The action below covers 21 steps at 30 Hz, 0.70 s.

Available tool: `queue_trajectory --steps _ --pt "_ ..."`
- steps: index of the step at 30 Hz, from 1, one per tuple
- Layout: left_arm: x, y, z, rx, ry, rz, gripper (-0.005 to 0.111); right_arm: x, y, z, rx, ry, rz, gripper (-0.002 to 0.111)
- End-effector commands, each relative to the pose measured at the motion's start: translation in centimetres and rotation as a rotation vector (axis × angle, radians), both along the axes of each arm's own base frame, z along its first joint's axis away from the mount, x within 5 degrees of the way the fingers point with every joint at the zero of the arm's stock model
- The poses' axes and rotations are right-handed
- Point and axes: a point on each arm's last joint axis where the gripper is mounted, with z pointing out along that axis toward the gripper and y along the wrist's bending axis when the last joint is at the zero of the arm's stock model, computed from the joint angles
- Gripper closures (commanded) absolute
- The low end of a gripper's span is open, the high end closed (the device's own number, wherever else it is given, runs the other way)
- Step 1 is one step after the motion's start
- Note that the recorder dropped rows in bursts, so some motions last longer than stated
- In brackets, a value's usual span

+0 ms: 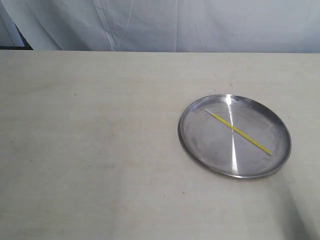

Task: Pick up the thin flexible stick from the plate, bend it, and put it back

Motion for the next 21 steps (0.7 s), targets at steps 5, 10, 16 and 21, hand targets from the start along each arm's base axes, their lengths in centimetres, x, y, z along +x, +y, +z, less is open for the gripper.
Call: queue_trajectory --steps 5,10,16,21 --pt "0.0 0.0 0.0 0.002 -0.013 0.0 0.106 0.0 -0.1 0.1 -0.287 -0.012 0.111 0.108" --pt "0.0 0.0 0.0 0.002 -0.013 0.0 0.106 0.2 -0.3 0.6 -0.377 -0.061 0.109 0.108" --pt "0.0 0.0 0.0 0.002 -0.013 0.0 0.106 0.3 0.1 2.3 -0.411 -0.248 0.119 0.108" --pt "0.0 0.0 0.0 0.002 -0.013 0.0 0.106 0.2 0.5 3.8 -0.416 -0.42 0.128 0.108"
